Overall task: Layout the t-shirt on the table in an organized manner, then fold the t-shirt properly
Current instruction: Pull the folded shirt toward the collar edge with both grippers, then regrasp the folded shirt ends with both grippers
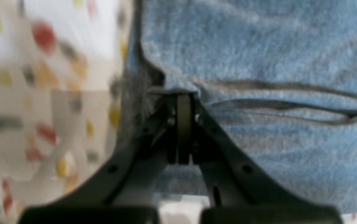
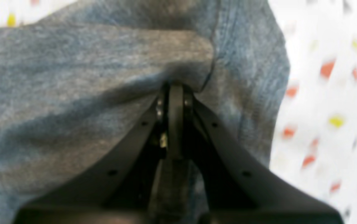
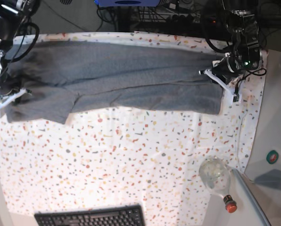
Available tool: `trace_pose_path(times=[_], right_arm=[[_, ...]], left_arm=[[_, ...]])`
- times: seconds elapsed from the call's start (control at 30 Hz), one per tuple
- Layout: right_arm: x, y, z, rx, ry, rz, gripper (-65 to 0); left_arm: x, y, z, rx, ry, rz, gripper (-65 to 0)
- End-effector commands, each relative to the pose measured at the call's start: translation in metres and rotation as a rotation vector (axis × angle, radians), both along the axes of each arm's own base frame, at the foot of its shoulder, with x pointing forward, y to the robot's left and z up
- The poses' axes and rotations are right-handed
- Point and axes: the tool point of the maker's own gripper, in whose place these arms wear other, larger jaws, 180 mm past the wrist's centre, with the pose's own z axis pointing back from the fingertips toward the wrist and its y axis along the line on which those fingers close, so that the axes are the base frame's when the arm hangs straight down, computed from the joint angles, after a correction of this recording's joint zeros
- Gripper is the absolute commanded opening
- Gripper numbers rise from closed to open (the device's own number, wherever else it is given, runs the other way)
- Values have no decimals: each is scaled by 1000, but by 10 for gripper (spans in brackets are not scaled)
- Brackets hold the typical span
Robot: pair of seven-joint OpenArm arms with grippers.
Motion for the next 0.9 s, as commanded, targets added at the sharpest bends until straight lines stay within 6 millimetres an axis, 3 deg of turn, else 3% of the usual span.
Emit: trace_pose_path(times=[0.0,0.17,0.27,0.4,0.5,0.7,0.77,0.87], right_arm=[[-1,-12,-2,-27,32,-10,-650],[24,-26,-2,-2,27,-64,-650],[36,-34,6,-14,-1,-80,-650],[49,-41,30,-63,-71,-65,-650],[48,-48,53,-131,-128,-43,-650],[27,-30,100,-242,-188,22,-650],[14,-19,104,-253,-201,37,-650],[-3,-6,101,-250,-192,46,-650]], left_arm=[[8,5,1,16,0,10,-650],[45,-12,1,-14,-19,-27,-650],[54,-21,5,-19,-30,-51,-650],[69,-20,27,-1,-100,-63,-650],[68,-13,45,13,-115,-56,-650],[55,33,98,83,-204,61,-650],[53,37,106,101,-222,31,-650],[41,36,99,109,-197,-55,-622]])
